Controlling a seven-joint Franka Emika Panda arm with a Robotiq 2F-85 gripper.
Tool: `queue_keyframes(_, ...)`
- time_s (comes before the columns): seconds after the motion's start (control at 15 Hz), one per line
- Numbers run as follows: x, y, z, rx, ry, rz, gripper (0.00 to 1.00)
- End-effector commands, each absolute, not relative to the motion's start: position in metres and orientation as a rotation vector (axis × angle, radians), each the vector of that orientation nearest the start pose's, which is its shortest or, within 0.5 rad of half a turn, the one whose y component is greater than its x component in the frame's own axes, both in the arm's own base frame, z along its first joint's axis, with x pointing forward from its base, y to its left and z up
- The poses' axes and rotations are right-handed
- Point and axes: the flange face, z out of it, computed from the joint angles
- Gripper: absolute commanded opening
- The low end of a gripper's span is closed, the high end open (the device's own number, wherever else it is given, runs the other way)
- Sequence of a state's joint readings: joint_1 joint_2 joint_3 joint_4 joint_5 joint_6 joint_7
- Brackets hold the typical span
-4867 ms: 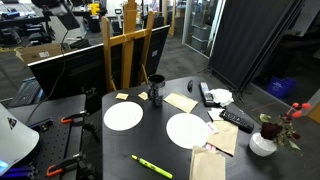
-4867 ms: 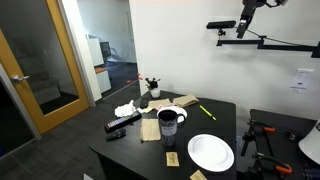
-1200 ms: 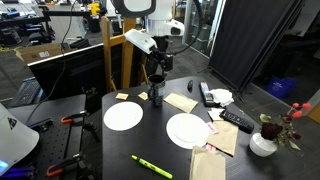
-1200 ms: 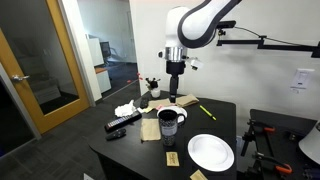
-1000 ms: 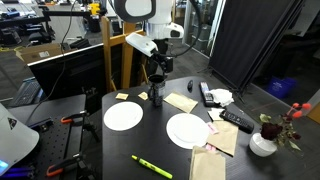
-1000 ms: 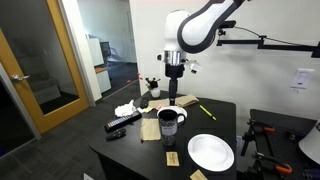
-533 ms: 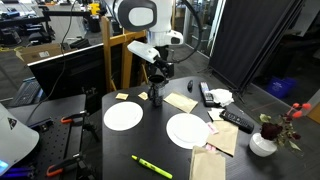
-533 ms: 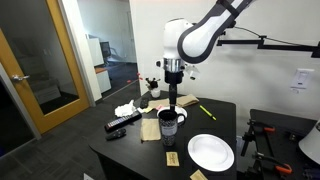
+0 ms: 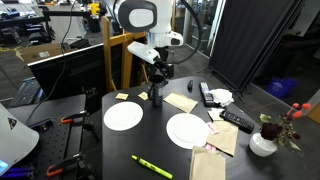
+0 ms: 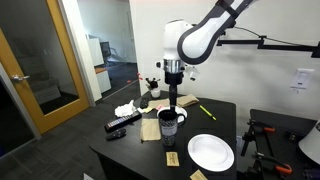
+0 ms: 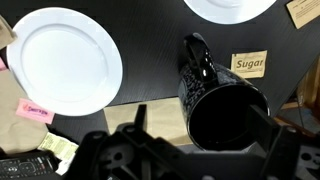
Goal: Move the black and white mug to the right
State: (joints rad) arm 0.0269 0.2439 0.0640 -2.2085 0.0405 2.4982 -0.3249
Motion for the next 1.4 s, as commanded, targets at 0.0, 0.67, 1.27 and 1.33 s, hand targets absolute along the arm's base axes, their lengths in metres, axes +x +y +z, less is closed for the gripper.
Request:
queue_keyframes(0.0,0.559,0.049,0.272,-3.063,-0.580,-0.099,1.00)
queue_keyframes(0.67,0.567,0.047,0.252,-3.083,-0.600,-0.080,1.00)
queue_keyframes(1.27,0.578,0.054,0.227,-3.097,-0.607,-0.062,0.93)
queue_keyframes(1.33,0.578,0.055,0.225,-3.099,-0.607,-0.056,0.72)
